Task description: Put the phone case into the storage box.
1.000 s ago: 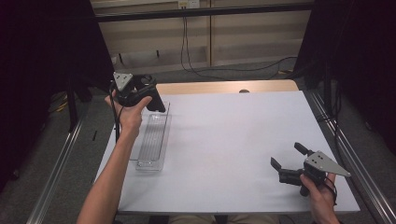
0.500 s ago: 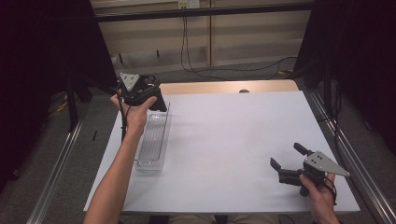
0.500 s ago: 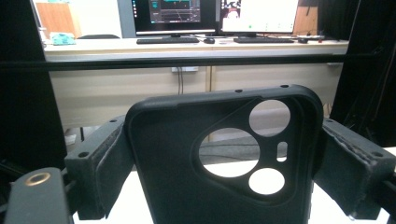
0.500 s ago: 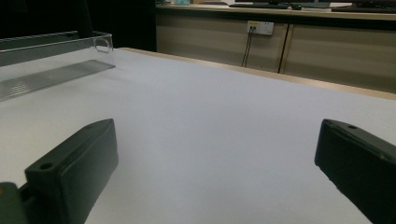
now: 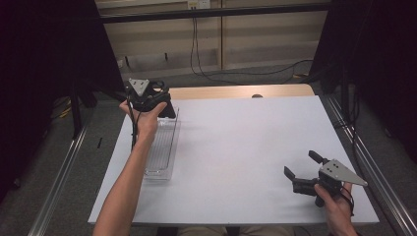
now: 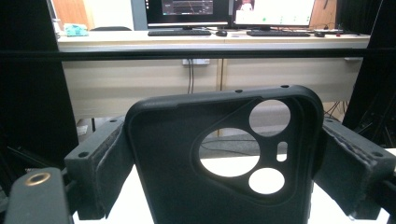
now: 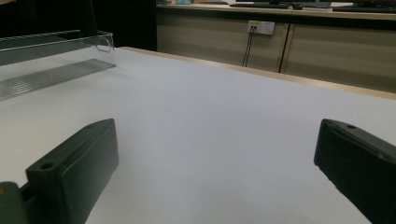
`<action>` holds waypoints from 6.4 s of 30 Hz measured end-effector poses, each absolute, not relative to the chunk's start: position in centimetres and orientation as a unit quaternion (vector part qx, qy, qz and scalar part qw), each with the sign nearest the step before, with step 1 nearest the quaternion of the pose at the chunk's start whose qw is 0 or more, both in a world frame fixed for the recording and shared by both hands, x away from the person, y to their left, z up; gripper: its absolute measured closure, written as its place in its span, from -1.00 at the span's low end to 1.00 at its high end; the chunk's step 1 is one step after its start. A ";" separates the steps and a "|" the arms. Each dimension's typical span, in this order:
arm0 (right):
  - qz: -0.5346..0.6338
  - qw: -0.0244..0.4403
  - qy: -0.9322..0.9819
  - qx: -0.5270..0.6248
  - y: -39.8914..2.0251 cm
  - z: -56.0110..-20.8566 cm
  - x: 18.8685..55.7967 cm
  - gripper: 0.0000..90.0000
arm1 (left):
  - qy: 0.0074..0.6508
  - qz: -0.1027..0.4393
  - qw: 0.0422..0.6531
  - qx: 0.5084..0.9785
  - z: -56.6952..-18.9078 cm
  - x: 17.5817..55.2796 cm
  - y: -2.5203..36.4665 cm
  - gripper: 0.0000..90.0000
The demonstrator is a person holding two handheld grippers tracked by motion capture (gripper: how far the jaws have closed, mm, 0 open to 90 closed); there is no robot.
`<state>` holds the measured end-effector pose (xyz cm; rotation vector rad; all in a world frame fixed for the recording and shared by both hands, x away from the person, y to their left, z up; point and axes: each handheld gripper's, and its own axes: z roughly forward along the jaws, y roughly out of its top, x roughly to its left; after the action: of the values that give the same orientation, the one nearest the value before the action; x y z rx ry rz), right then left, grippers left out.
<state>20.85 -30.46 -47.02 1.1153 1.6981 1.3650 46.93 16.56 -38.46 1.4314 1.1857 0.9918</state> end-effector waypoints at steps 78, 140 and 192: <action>0.526 0.332 0.660 0.422 -30.4 -47.2 21.0 -1.00 | 0.475 0.413 0.475 0.615 -42.4 48.9 15.0 -0.81; 0.526 0.322 0.662 0.427 -30.2 -47.4 21.1 -1.00 | 0.431 0.397 0.536 0.608 -38.7 48.6 17.1 -0.96; 0.529 0.323 0.658 0.427 -30.4 -47.5 21.2 -1.00 | 0.349 0.304 0.596 0.656 -38.0 41.7 17.7 -0.98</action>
<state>21.21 -30.36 -47.46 1.1207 1.7271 1.3891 41.69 17.75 -38.03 1.5237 0.8104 0.7065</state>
